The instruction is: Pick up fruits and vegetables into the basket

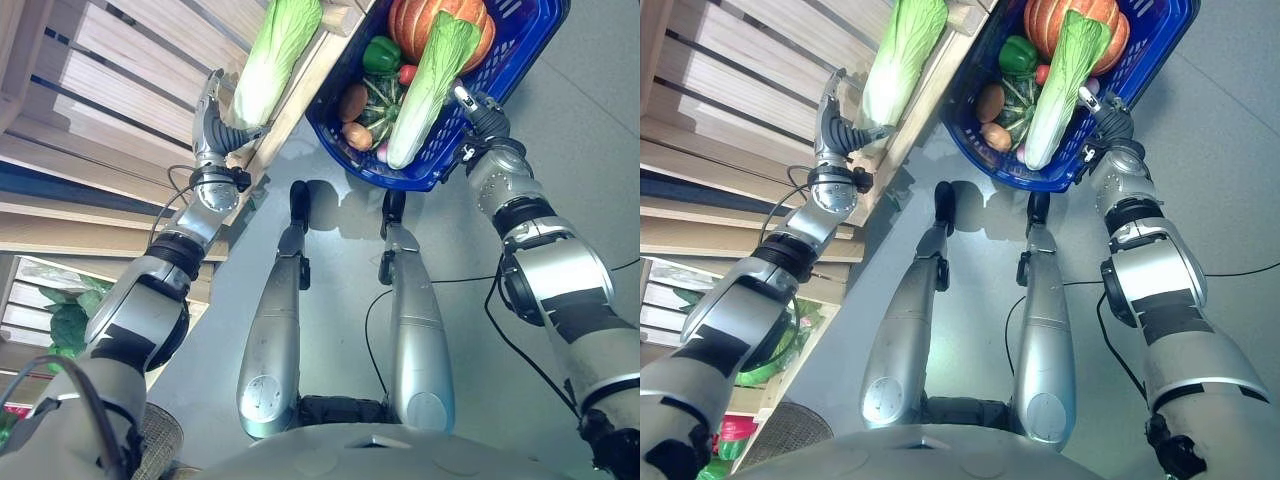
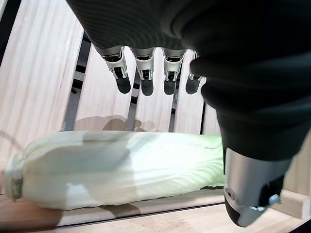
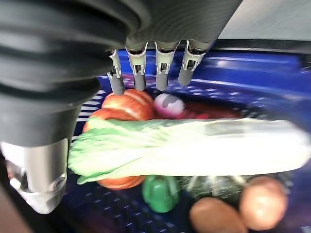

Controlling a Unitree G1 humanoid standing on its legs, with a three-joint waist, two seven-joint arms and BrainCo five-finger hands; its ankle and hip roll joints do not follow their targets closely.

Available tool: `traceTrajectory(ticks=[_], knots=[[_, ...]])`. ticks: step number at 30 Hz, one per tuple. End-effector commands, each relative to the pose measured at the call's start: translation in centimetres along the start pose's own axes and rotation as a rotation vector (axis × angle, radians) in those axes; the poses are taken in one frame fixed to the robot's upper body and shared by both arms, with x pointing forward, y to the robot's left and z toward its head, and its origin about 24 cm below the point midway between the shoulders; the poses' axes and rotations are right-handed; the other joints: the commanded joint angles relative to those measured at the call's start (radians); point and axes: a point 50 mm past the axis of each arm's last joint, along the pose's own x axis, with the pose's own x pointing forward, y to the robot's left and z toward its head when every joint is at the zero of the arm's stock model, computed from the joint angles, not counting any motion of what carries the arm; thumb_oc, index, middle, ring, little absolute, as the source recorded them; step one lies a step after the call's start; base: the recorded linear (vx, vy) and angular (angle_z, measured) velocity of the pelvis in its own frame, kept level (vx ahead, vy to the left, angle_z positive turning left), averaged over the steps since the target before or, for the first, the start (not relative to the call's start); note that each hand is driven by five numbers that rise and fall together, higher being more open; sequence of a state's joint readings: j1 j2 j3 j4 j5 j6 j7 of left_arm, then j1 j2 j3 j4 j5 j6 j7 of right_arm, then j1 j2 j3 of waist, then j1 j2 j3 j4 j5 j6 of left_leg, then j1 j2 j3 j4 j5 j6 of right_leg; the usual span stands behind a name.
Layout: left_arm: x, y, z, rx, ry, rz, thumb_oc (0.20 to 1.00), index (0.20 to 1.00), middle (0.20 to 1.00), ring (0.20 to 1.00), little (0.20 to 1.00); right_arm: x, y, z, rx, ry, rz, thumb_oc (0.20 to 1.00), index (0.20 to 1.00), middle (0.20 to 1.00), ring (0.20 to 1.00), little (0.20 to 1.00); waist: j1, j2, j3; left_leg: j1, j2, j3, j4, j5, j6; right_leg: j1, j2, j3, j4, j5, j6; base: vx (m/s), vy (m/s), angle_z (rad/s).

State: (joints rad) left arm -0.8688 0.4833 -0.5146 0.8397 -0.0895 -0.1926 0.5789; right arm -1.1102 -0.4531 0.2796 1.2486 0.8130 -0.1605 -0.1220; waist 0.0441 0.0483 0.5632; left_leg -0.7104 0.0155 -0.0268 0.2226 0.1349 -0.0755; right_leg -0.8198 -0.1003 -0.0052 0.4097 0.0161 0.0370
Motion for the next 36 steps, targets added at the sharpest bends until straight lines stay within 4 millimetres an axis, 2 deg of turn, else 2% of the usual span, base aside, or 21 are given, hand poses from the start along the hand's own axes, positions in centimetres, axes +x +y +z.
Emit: traceTrajectory(ticks=[1, 5, 9, 16, 22, 23, 24, 32, 36], knots=[[0.6, 1.1, -0.6, 0.000, 0.052, 0.047, 1.000, 1.000, 1.000, 1.000, 1.000, -0.3, 0.1, 2.7, 0.003, -0.205, 0.047, 1.000, 1.000, 1.000, 1.000, 1.000, -0.043, 0.043, -0.043, -0.024, -0.065, -0.004, 0.072, -0.083, 0.021, 0.047, 0.060, -0.054, -0.033, -0.015, 0.028, 0.00, 0.000, 0.00], [1.0, 1.9, -1.3, 0.050, 0.103, 0.085, 1.000, 1.000, 1.000, 1.000, 1.000, -1.1, 1.0, 3.1, 0.034, -0.305, 0.070, 1.000, 1.000, 1.000, 1.000, 1.000, -0.067, 0.025, -0.043, -0.021, -0.058, 0.004, 0.065, -0.081, 0.019, 0.048, 0.069, -0.043, -0.039, -0.012, 0.029, 0.00, 0.007, -0.02], [1.1, 2.8, -2.4, 0.098, 0.153, 0.117, 1.000, 1.000, 1.000, 1.000, 1.000, -1.8, 0.6, 2.8, 0.091, -0.370, 0.040, 1.000, 1.000, 1.000, 1.000, 1.000, -0.088, 0.008, -0.043, -0.019, -0.054, 0.010, 0.066, -0.085, 0.019, 0.050, 0.074, -0.036, -0.042, -0.012, 0.029, 0.00, 0.008, -0.06], [1.2, 4.3, -4.2, 0.149, 0.234, 0.158, 1.000, 1.000, 1.000, 1.000, 1.000, -2.5, -2.4, 2.0, 0.172, -0.410, -0.211, 1.000, 1.000, 1.000, 1.000, 1.000, -0.118, -0.010, -0.043, -0.017, -0.044, 0.022, 0.063, -0.092, 0.016, 0.053, 0.078, -0.025, -0.053, -0.014, 0.030, 0.01, 0.026, -0.08], [1.3, 5.0, -5.2, 0.180, 0.303, 0.165, 1.000, 1.000, 1.000, 1.000, 1.000, -2.6, -5.7, 0.5, 0.204, -0.351, -0.445, 1.000, 1.000, 1.000, 1.000, 1.000, -0.133, -0.014, -0.043, -0.022, -0.039, 0.030, 0.062, -0.101, 0.019, 0.046, 0.082, -0.015, -0.057, -0.018, 0.028, 0.01, 0.023, -0.11], [1.3, 5.0, -5.1, 0.179, 0.304, 0.167, 1.000, 1.000, 1.000, 1.000, 1.000, -2.6, -5.7, 0.6, 0.206, -0.349, -0.452, 1.000, 1.000, 1.000, 1.000, 1.000, -0.133, -0.014, -0.043, -0.028, -0.038, 0.030, 0.060, -0.093, 0.019, 0.041, 0.083, -0.014, -0.061, -0.010, 0.028, 0.00, 0.000, 0.00], [1.3, 5.2, -5.5, 0.184, 0.326, 0.164, 1.000, 1.000, 1.000, 1.000, 1.000, -2.7, -6.8, 0.0, 0.191, -0.322, -0.497, 1.000, 1.000, 1.000, 1.000, 1.000, -0.136, -0.016, -0.043, -0.024, -0.038, 0.031, 0.063, -0.103, 0.020, 0.045, 0.083, -0.013, -0.059, -0.019, 0.027, 0.01, 0.017, -0.04], [1.1, 5.9, -6.5, 0.208, 0.397, 0.144, 1.000, 1.000, 1.000, 1.000, 1.000, -3.4, -10.3, -2.8, 0.157, -0.181, -0.629, 1.000, 1.000, 1.000, 1.000, 1.000, -0.141, -0.025, -0.043, -0.031, -0.032, 0.036, 0.067, -0.112, 0.022, 0.042, 0.087, -0.010, -0.064, -0.023, 0.025, 0.01, 0.010, -0.05], [1.0, 6.0, -6.8, 0.208, 0.436, 0.134, 1.000, 1.000, 1.000, 1.000, 1.000, -3.9, -11.4, -4.2, 0.129, -0.111, -0.668, 1.000, 1.000, 1.000, 1.000, 1.000, -0.143, -0.033, -0.043, -0.038, -0.030, 0.039, 0.067, -0.114, 0.023, 0.039, 0.090, -0.008, -0.067, -0.024, 0.024, 0.00, 0.000, 0.00]])
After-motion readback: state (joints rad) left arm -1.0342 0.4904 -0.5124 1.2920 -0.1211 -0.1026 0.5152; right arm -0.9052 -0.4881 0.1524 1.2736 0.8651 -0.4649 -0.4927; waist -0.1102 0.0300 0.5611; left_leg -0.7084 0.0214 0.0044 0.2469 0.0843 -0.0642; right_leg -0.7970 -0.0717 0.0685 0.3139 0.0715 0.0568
